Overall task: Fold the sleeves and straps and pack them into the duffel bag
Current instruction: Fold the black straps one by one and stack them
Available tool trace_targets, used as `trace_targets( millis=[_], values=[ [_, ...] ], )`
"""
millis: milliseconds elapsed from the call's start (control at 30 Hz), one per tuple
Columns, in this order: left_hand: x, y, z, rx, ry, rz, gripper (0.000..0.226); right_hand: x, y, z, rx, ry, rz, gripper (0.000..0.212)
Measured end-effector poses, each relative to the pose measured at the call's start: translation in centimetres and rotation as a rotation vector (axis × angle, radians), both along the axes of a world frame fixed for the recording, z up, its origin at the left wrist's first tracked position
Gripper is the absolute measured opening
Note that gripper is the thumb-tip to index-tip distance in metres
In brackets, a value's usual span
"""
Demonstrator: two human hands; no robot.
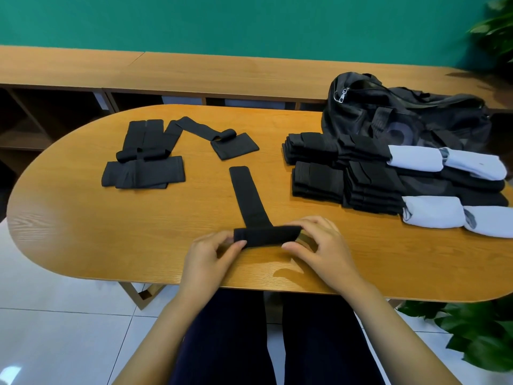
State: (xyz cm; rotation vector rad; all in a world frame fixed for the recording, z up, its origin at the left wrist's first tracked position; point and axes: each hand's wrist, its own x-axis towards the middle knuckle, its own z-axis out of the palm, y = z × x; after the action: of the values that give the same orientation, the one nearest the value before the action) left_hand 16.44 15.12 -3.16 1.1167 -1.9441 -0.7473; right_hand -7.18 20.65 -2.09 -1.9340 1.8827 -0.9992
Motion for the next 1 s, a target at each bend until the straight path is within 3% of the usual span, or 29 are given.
trace_targets(
  millis=[100, 167, 233, 500, 667, 800, 1000],
  values=[
    [-0.1, -0.2, 0.2, 0.135, 0.068, 0.078, 0.008, 0.5, -0.5, -0.2, -0.001, 0.067, -0.038, 0.043],
    [-0.2, -0.3, 0.1, 0.179, 0.089, 0.142, 0.014, 1.0, -1.0, -0.3, 0.0, 0.039, -0.084, 0.035],
    [-0.3, -0.5, -0.2, 0.196, 0.072, 0.213, 0.025, 1.6, -1.5, -0.4, 0.023, 0.014, -0.11, 0.042],
    [-0.2, -1.1, 0.0, 0.012, -0.307, 0.422, 0.047, 2.5, -2.8, -0.8, 0.022, 0.115, -0.12, 0.043],
    [-0.5, -2.4, -0.2, -0.099, -0.407, 0.17, 0.046, 2.9, -3.9, -0.3, 0.099, 0.285, 0.016, 0.047],
    [-1.3, -3.6, -0.3, -0.027, -0.584, 0.02, 0.051, 3.4, -5.0, -0.2, 0.174, 0.438, 0.182, 0.051],
    [-3.2, -3.9, 0.2, -0.046, -0.648, -0.051, 0.051, 1.4, -4.3, -0.8, 0.17, 0.473, 0.154, 0.05]
  ],
)
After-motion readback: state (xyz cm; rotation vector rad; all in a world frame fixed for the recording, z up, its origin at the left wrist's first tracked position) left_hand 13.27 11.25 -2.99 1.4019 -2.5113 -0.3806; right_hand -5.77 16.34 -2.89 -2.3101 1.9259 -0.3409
